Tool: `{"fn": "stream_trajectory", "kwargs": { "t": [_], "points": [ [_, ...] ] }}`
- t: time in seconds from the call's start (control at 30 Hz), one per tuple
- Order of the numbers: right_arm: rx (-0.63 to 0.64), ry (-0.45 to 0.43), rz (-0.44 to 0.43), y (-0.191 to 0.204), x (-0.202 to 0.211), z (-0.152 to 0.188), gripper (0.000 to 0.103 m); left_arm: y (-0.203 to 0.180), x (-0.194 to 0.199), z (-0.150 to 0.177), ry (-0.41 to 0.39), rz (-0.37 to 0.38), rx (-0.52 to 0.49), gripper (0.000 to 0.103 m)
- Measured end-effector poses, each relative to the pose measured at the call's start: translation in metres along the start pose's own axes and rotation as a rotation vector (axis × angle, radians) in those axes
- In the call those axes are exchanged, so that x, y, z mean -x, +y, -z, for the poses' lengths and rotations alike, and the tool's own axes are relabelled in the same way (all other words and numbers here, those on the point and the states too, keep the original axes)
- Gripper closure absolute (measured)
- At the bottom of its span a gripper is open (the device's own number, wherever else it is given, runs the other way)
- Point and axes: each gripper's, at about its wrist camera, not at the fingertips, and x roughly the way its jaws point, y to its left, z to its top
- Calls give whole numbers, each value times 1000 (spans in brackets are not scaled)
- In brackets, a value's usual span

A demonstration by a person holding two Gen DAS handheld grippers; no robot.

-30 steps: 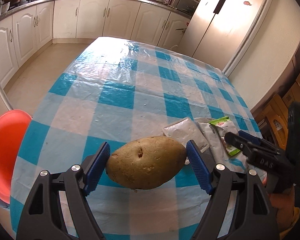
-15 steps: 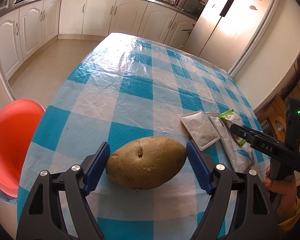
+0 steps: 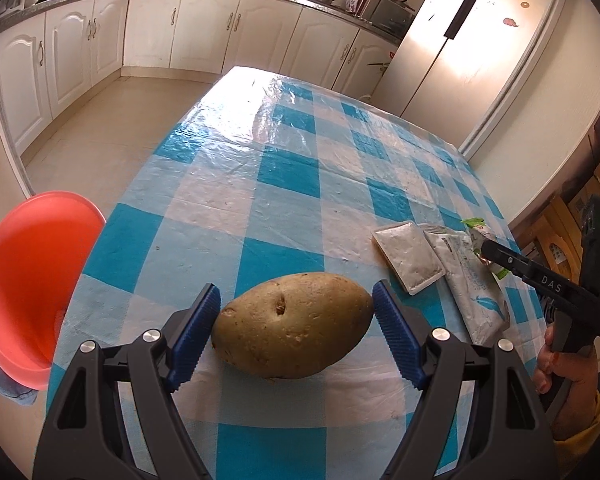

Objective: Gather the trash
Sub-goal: 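Grasp the green-edged snack packet with the right tool while the left tool holds the potato, then carry the potato and snack packet to the orange bucket and release both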

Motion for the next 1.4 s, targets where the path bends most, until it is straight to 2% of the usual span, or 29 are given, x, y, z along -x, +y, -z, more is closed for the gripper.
{"fn": "stream_trajectory", "kwargs": {
  "t": [0.33, 0.47, 0.63, 0.77, 0.83, 1.03, 1.13, 1.27, 1.4],
  "points": [
    [10, -23, -95, 26, 13, -12, 63, 12, 13, 1, -26, -8, 23, 25],
    [37, -9, -149, 49, 11, -15, 63, 22, 22, 2, -47, -17, 42, 26],
    [85, 20, -220, 84, 4, -19, 63, 38, 47, -2, -118, -30, 65, 27],
    [130, 27, -250, 107, 0, -19, 63, 50, 54, -3, -136, -51, 88, 27],
    [141, 29, -244, 113, 0, -16, 63, 56, 55, -1, -132, -33, 105, 27],
    [112, 59, -235, 100, -7, -8, 63, 49, 39, 9, -76, -5, -21, 24],
    [91, 73, -238, 92, -9, -4, 63, 44, 31, 12, -30, 52, -71, 21],
    [71, 87, -256, 86, -10, 0, 63, 35, 22, 16, 1, 29, -108, 18],
    [77, 89, -264, 88, -9, 3, 63, 23, 17, 18, -4, -31, -135, 14]
  ]
}}
